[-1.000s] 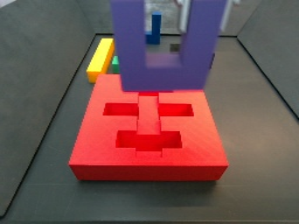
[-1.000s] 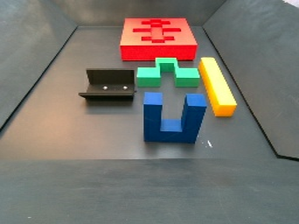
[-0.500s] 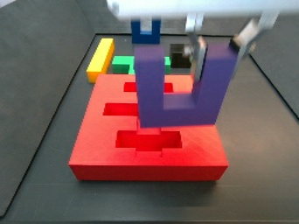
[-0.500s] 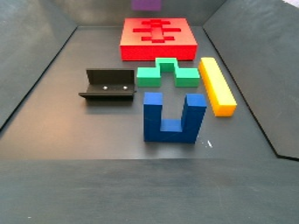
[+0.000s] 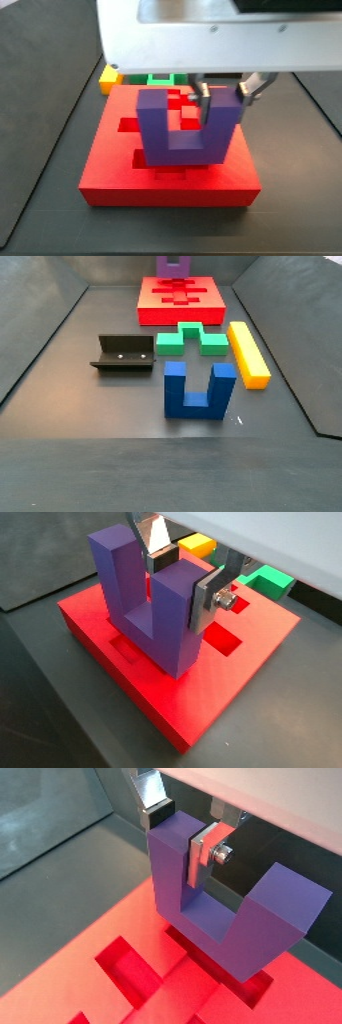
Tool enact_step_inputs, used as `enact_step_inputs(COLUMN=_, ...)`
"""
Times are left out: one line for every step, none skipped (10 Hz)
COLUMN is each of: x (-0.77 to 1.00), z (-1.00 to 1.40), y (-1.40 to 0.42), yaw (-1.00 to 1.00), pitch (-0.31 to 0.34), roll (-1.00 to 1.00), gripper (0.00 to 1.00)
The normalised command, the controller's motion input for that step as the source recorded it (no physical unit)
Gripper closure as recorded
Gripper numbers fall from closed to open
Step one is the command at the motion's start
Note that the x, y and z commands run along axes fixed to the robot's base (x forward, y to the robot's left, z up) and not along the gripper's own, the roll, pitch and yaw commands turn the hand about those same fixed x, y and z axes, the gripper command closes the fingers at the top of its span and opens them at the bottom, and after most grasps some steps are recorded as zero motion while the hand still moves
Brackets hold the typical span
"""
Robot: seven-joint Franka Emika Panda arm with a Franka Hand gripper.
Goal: Pick up the purple object. Move up. Move to above the board. Insert the purple object.
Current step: Insert the purple object.
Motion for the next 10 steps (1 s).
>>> enact_step_inputs(x=-0.17, z=0.0, y=0.09, yaw=-0.17, pitch=0.024, roll=0.04, gripper=1.0)
enact_step_inputs(x=-0.01, z=0.0, y=0.02, yaw=-0.21, pitch=0.034, roll=0.06, gripper=1.0)
enact_step_inputs(x=0.0, z=-0.01, y=0.0, yaw=-0.23, pitch=0.017, roll=0.05, gripper=1.0)
enact_step_inputs(x=0.0, z=-0.09, y=0.0, yaw=-0.21, pitch=0.0, roll=0.05, gripper=1.0)
enact_step_inputs(x=-0.01, z=-0.13, y=0.0, yaw=-0.12, pitch=0.0, roll=0.05, gripper=1.0)
enact_step_inputs(x=-0.02, z=-0.16, y=0.0, yaw=-0.08, pitch=0.0, roll=0.06, gripper=1.0)
enact_step_inputs(x=-0.04, z=-0.17, y=0.0, yaw=-0.02, pitch=0.0, roll=0.01, gripper=1.0)
enact_step_inputs(x=-0.04, z=-0.16, y=0.0, yaw=0.0, pitch=0.0, roll=0.0, gripper=1.0)
enact_step_inputs(x=0.0, z=-0.06, y=0.0, yaw=0.0, pitch=-0.019, roll=-0.01, gripper=1.0)
enact_step_inputs(x=0.0, z=0.0, y=0.0, yaw=0.0, pitch=-0.06, roll=-0.06, gripper=1.0)
